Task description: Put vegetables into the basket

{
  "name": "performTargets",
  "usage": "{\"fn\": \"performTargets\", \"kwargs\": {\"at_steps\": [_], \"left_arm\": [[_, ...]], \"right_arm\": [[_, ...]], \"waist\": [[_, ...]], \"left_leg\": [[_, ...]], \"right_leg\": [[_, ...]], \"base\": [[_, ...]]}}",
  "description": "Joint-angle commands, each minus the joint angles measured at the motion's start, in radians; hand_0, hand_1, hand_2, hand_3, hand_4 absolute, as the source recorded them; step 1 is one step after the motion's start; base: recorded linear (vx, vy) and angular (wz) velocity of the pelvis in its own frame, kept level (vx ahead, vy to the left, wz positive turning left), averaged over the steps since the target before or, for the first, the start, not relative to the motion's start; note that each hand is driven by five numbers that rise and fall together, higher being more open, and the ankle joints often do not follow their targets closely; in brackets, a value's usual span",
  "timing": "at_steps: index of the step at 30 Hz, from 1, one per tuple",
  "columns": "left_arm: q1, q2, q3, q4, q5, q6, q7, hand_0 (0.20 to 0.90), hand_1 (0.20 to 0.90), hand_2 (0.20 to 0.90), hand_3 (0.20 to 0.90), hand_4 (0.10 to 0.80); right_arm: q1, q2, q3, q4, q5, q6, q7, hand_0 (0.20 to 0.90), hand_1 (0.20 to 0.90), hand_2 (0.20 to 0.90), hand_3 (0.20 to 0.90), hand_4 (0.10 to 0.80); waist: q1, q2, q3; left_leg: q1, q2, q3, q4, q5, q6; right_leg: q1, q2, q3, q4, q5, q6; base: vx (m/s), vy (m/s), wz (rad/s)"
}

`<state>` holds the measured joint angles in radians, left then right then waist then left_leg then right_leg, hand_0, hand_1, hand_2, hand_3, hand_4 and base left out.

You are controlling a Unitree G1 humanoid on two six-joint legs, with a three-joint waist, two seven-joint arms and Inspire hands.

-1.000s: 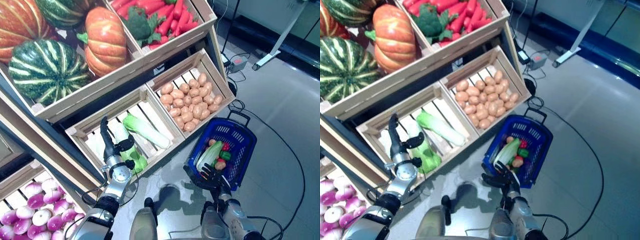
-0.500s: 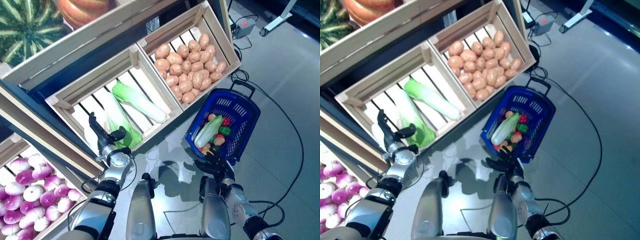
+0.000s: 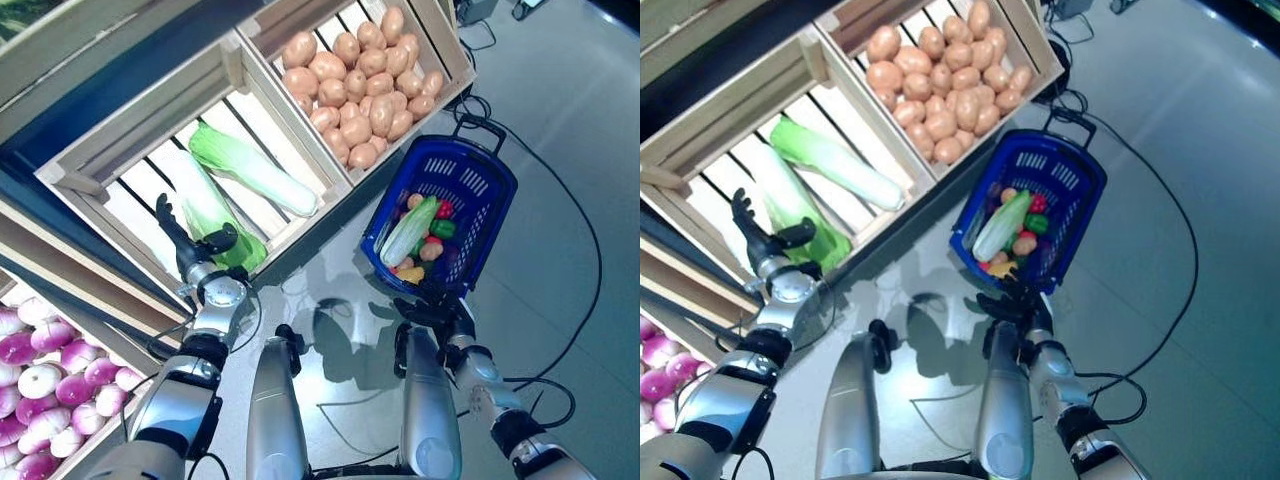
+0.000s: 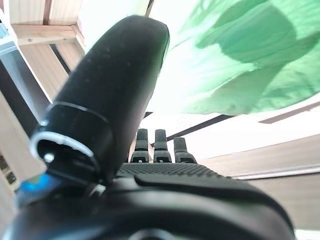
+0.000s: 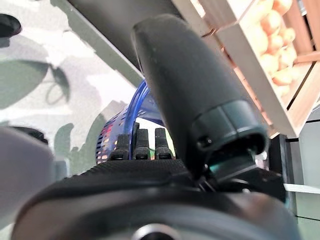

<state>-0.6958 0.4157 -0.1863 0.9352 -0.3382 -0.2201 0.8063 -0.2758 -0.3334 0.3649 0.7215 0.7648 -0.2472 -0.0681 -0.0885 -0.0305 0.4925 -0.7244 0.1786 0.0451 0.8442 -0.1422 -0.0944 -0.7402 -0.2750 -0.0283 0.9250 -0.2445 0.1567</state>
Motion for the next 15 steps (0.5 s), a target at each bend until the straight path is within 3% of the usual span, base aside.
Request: {"fn": "performTargets", "kwargs": {"at_steps": [1, 7, 15], "left_arm": [[-0.086, 0.079, -0.002, 0.016, -0.055, -0.041, -0.032, 0.900, 0.900, 0.900, 0.900, 0.800], [-0.143, 0.097, -0.003, 0.089, -0.142, -0.007, -0.053, 0.900, 0.900, 0.900, 0.900, 0.800], [-0.190, 0.101, 0.000, 0.160, -0.310, 0.037, -0.194, 0.900, 0.900, 0.900, 0.900, 0.800]], "right_arm": [[-0.007, -0.015, -0.001, -0.055, 0.048, -0.081, -0.027, 0.900, 0.900, 0.900, 0.900, 0.800], [-0.051, -0.024, -0.001, -0.048, 0.050, -0.079, -0.040, 0.900, 0.900, 0.900, 0.900, 0.800], [-0.087, -0.039, -0.016, -0.050, 0.065, -0.071, -0.060, 0.900, 0.900, 0.900, 0.900, 0.800]], "waist": [[-0.004, 0.008, -0.049], [-0.013, 0.004, -0.039], [-0.014, -0.002, -0.017]], "left_leg": [[0.040, 0.019, 0.005, 0.109, -0.199, -0.006], [-0.022, 0.027, 0.001, 0.148, -0.208, -0.011], [-0.109, 0.034, -0.010, 0.211, -0.222, -0.011]], "right_leg": [[0.012, -0.013, 0.021, 0.090, -0.082, -0.059], [-0.048, -0.006, 0.029, 0.122, -0.088, -0.058], [-0.124, -0.006, 0.029, 0.170, -0.098, -0.058]], "base": [[-0.054, 0.029, -0.05], [-0.046, 0.018, -0.08], [-0.060, -0.014, -0.03]]}}
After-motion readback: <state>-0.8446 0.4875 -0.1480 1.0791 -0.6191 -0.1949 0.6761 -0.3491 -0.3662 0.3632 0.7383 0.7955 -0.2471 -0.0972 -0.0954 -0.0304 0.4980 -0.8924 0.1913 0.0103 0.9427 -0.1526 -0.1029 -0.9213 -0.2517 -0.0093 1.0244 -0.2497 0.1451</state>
